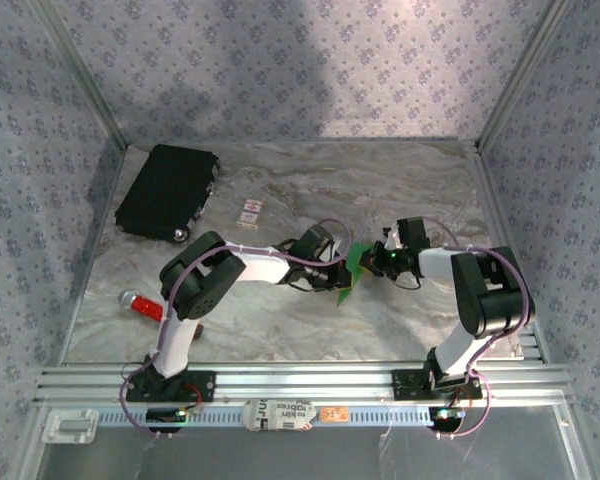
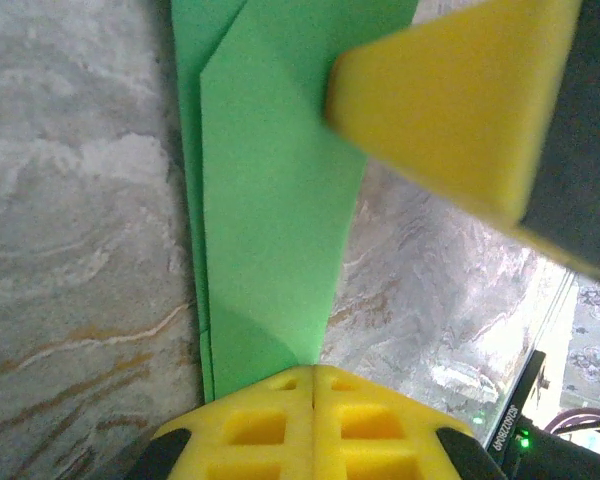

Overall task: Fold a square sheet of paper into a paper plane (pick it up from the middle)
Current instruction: Fold the wing for the fifth time at the center of the table.

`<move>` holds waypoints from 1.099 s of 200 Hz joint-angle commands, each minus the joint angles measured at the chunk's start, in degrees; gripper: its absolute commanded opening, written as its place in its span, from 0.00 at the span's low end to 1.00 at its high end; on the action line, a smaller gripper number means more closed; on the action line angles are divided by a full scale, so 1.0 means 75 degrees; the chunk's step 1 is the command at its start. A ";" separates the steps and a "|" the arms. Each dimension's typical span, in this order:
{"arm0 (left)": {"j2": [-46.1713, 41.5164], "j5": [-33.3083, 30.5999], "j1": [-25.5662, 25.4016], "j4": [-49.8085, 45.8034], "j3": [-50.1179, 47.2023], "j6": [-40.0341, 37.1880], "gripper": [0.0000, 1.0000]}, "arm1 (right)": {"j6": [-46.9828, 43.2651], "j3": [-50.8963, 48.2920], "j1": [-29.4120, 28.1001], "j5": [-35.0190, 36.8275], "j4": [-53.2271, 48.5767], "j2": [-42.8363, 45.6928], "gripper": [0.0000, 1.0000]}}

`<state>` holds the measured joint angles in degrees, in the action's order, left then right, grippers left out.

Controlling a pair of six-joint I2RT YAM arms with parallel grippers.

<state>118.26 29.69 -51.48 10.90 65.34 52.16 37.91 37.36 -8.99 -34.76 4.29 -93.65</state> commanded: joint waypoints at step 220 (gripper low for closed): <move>-0.0001 -0.0619 -0.0307 -0.0495 -0.0628 0.0314 0.00 | -0.0742 0.1776 0.1445 0.0194 -0.0828 -0.0348 0.08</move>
<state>117.62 27.64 -52.07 13.39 63.77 53.47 32.32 52.12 2.26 -32.56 0.27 -101.89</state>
